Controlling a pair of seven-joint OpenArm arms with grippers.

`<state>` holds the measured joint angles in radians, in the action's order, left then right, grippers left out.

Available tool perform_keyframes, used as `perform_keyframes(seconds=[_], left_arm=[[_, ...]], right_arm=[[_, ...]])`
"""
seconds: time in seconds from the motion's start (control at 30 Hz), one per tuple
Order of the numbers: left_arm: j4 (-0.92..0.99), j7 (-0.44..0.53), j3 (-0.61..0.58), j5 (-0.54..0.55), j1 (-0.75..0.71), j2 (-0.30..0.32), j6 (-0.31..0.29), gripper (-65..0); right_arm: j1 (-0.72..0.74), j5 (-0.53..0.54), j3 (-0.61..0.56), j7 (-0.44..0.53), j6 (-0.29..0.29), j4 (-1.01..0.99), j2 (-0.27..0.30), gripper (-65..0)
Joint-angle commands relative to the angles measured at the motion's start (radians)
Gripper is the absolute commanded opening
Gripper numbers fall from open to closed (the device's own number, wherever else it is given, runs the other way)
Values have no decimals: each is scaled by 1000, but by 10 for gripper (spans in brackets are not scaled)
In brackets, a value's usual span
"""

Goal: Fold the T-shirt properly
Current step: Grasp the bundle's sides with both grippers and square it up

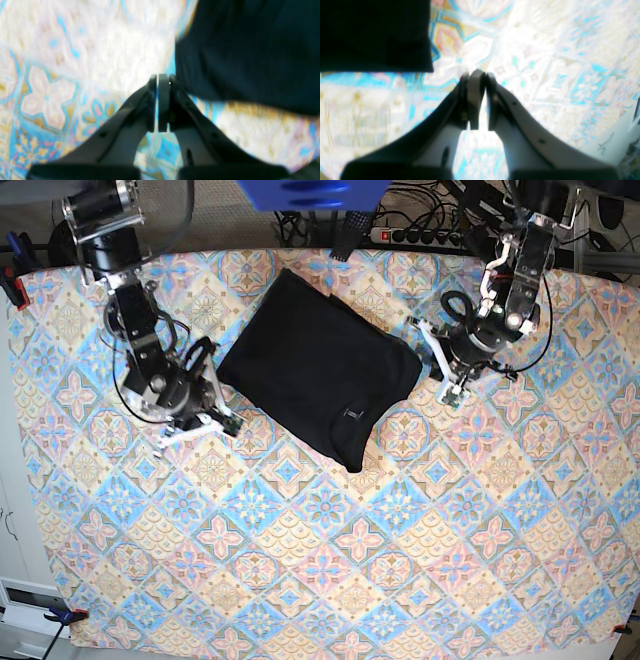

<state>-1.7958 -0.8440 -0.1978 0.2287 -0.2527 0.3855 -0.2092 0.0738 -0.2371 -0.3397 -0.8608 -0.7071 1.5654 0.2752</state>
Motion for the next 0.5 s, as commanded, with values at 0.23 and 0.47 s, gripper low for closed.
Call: perform_keyframes(seconds=[0.23,0.47], left_arm=[[93,29,-18,13,-32,-12,-5,-640],[288,70,-71,10,95,-82,-5,-640]], right_arm=[[76,9,4,93,9,-244,-34,-612],[60,11,-3,88,9,-237,-34,-612]])
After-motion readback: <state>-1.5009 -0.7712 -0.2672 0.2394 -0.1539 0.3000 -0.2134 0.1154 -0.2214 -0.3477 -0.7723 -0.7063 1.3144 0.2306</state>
